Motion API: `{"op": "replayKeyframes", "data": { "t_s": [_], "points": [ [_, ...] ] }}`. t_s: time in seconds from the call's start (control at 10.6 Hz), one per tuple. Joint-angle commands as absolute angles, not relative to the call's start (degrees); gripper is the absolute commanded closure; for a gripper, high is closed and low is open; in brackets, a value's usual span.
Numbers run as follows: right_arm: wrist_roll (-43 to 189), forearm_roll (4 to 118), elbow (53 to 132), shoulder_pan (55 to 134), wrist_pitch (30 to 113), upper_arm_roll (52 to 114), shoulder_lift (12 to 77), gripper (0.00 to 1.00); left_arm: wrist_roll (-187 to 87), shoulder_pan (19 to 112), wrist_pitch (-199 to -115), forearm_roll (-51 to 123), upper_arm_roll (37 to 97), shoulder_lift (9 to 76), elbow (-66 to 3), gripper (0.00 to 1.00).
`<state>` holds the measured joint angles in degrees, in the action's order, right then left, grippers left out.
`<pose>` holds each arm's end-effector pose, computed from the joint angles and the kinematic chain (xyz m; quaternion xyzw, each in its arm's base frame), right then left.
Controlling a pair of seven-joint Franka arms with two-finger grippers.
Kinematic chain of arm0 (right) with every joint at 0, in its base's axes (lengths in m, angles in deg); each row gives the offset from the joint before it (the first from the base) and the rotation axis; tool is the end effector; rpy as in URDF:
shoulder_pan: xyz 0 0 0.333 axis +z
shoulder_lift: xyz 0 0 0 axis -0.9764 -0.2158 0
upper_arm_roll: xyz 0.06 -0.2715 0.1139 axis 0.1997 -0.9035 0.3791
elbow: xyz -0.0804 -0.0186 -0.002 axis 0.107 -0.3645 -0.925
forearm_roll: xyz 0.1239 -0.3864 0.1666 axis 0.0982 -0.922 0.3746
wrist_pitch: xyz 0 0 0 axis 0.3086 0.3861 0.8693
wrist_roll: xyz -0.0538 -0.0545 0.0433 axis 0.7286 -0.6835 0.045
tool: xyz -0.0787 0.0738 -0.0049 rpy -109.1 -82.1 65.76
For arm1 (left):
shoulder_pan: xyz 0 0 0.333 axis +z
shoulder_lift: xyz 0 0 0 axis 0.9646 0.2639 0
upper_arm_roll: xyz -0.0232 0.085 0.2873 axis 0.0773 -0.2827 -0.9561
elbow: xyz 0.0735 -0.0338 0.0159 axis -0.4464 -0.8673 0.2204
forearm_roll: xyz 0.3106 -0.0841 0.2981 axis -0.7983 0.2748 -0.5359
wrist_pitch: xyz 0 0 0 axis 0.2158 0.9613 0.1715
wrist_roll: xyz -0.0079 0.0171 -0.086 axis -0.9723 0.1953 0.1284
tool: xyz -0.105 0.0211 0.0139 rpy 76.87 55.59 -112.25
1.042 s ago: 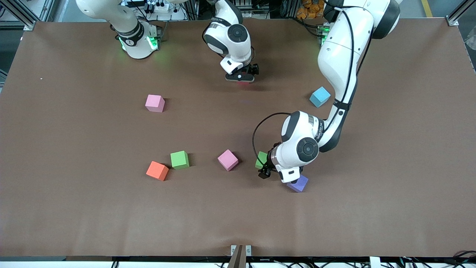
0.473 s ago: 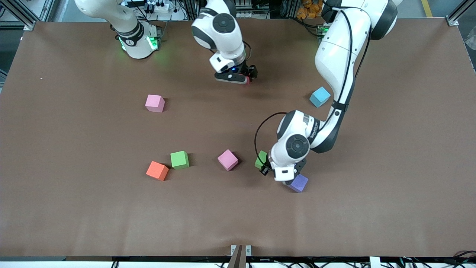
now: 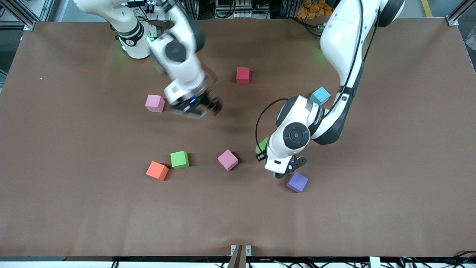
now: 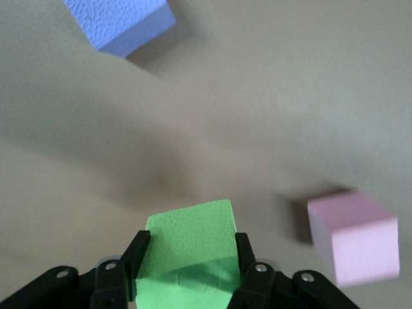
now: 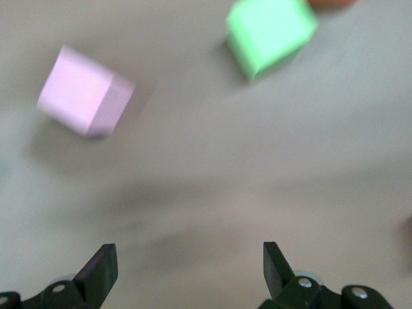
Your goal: Arrange blocks into number 1
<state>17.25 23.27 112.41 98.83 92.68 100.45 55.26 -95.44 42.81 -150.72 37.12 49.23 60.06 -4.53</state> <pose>0.5231 0.3410 0.2941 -0.9871 0.1495 -0.0297 0.0483 0.6421 -0.4204 0.2697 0.9743 0.2030 -0.0919 0.0321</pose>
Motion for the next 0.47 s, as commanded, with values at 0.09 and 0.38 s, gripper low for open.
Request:
{"op": "replayKeyframes", "data": {
  "t_s": [0.09,0.38],
  "points": [
    [22.25,22.39,98.98,89.16,88.67,100.92,45.61,0.0,-90.87,34.48,-150.21,35.03,51.46,57.47,-8.89,1.0],
    [17.8,22.57,88.07,89.66,85.41,96.19,36.37,0.0,-90.33,30.4,-152.49,25.21,56.98,59.06,-13.43,1.0]
  ]
}}
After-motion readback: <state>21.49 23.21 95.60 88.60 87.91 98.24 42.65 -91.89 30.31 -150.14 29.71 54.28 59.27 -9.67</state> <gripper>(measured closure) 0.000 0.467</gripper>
